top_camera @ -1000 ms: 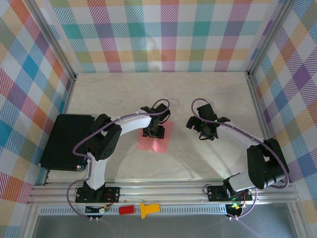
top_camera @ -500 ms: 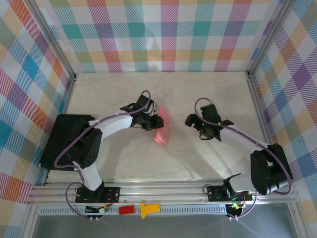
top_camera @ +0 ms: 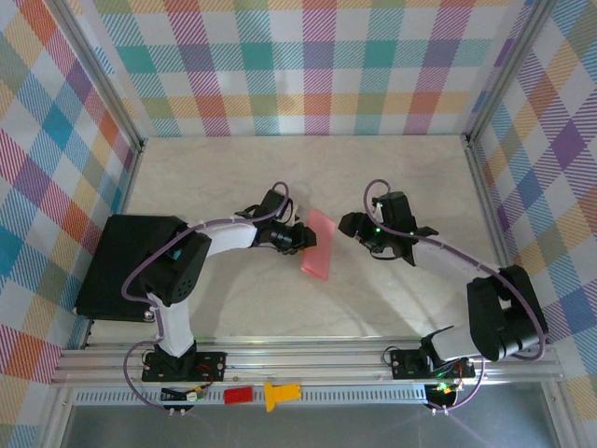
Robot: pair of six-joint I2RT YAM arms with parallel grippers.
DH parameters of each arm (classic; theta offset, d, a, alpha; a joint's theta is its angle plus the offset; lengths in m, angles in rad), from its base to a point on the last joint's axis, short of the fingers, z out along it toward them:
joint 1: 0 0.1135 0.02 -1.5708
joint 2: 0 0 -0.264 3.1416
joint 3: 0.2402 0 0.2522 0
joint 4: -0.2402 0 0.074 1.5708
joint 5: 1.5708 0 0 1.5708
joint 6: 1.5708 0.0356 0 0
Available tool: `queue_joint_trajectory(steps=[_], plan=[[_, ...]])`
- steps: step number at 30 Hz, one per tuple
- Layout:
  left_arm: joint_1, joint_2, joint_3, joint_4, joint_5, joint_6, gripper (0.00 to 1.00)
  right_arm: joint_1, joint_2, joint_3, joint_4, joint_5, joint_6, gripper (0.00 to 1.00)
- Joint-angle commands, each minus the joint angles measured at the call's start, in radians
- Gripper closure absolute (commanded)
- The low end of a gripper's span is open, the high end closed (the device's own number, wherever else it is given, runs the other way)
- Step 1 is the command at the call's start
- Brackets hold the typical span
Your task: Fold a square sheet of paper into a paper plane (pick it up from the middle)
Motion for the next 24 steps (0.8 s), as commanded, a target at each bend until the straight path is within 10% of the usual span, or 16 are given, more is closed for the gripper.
queue_joint_trajectory(steps=[1,8,24], plan=[[0.007,0.016,-0.007,-0.053,-0.048,0.043,0.75,0.005,0.061,0.018,0.036,-0.11,-0.004,0.45],[0.008,0.043,-0.002,-0.104,-0.105,0.061,0.76,0.064,0.21,0.109,-0.004,-0.151,-0.013,0.81],[0.008,0.052,0.008,-0.159,-0.15,0.085,0.75,0.129,0.42,0.244,-0.108,-0.142,-0.021,0.9]])
